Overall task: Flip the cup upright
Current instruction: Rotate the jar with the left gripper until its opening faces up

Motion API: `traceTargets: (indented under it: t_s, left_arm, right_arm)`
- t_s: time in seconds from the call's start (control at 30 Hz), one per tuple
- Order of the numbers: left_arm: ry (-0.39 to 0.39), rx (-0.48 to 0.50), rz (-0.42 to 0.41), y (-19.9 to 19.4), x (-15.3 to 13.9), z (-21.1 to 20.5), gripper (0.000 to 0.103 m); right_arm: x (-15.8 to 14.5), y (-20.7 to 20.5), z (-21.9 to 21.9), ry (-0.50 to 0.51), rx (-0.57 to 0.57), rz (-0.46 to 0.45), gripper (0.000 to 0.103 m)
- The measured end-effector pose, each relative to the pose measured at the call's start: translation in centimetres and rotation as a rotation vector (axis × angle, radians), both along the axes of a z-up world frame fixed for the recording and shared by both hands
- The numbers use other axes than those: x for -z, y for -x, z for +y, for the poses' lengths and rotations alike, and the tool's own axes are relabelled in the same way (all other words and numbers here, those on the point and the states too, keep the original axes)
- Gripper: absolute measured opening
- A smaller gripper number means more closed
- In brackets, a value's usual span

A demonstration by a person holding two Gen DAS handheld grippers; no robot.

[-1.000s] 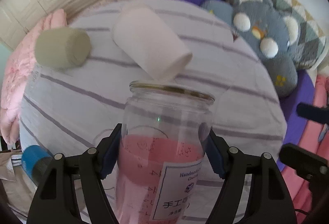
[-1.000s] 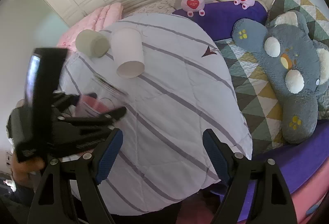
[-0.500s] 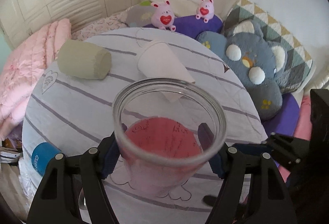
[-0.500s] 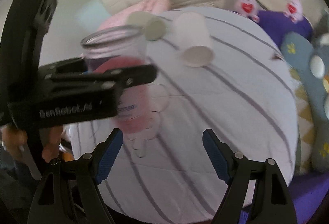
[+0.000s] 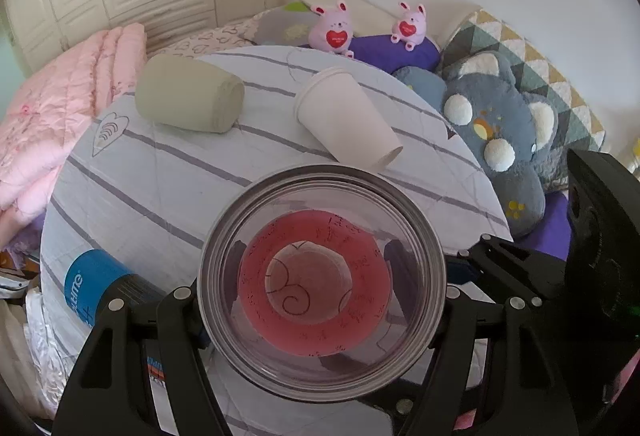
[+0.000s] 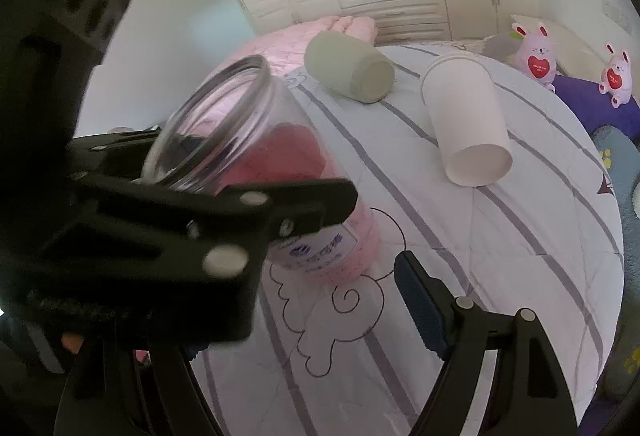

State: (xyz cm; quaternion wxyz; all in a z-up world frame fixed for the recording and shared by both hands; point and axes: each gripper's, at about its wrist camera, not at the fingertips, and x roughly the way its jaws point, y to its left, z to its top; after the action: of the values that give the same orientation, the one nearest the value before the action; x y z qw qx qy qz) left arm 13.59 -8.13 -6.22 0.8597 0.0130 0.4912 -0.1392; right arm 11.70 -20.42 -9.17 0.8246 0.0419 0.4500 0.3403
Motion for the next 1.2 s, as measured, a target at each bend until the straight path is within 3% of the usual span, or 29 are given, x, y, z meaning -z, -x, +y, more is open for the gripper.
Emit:
traceTargets:
  t_s: [0.3,0.5,1.2]
  left_arm:
    - [0.003,0.006,0.006,0.7,-0.2,0.2,0.078]
    - [0.001,0.005,0.008,1.2,-0.3,0.5,0.079]
    - [0.029,-0.022,-0.011,2.9,-1.3,2.2,0.081]
  right_arm:
    - [0.2,-0.1,0.7,0.036,0.024,-0.021,0.081]
    - [0.5,-0.6,0.8,0.034,0.036,0.006,0.081]
    - [-0.7,0.7,1.7,0.060,0.047,-0.024,0.081]
